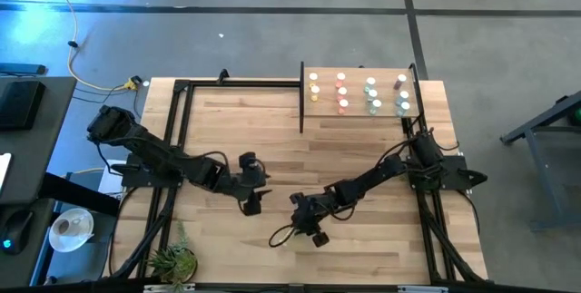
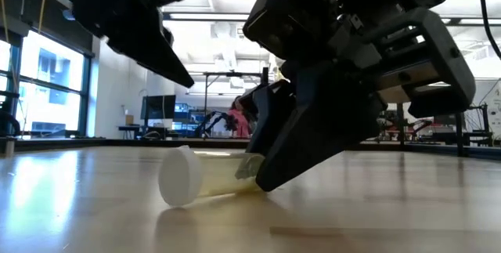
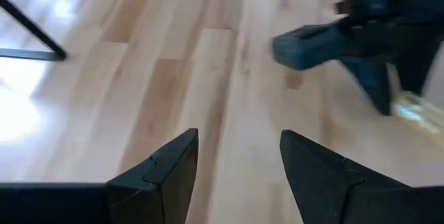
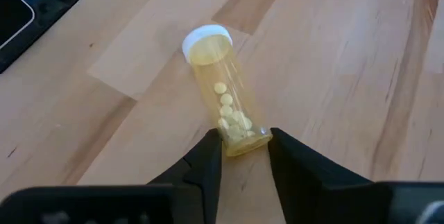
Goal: Pick and place medicine bottles onto shelf by color
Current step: Put the yellow pill bottle on the shelf aligned with the other yellow pill bottle
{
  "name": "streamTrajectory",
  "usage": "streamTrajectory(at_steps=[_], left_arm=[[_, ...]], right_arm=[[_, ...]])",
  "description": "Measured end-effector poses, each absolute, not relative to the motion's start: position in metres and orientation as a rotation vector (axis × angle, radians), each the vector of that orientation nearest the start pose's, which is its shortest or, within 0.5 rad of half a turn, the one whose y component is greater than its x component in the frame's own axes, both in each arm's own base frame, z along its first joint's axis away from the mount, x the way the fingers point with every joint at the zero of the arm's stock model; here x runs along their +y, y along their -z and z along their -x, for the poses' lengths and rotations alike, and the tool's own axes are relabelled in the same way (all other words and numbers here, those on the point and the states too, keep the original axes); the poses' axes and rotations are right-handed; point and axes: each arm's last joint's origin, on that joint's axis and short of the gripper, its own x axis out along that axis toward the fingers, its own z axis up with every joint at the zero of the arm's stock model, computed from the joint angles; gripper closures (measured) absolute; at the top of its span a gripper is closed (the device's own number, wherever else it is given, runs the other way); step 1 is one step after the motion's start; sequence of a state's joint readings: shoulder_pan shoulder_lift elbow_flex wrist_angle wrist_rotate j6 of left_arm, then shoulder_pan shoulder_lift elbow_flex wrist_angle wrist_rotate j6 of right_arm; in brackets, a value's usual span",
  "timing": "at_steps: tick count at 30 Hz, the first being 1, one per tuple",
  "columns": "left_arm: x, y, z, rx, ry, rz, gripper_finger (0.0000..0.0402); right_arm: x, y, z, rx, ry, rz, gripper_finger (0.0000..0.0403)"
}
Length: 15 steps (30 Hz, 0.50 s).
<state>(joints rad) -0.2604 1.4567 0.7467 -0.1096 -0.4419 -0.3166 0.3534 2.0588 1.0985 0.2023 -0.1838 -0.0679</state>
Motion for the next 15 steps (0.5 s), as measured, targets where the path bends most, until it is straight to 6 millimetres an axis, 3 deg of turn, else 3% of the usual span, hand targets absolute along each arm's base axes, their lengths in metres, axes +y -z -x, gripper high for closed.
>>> streamTrajectory(at_steps=[6,15], left_arm=[[-0.043,-0.18,-0.274,0.785,-0.289,0.015,0.0206],[-0.033,-0.178,-0.273,0.828,-0.291,0.046,0.0174]], right_arm=[[0.137,-0.104,-0.379,0.755,-0.511,0.107,0.0305],[0.137,-0.104,-0.379,0.748,-0.505,0.13,0.0249]])
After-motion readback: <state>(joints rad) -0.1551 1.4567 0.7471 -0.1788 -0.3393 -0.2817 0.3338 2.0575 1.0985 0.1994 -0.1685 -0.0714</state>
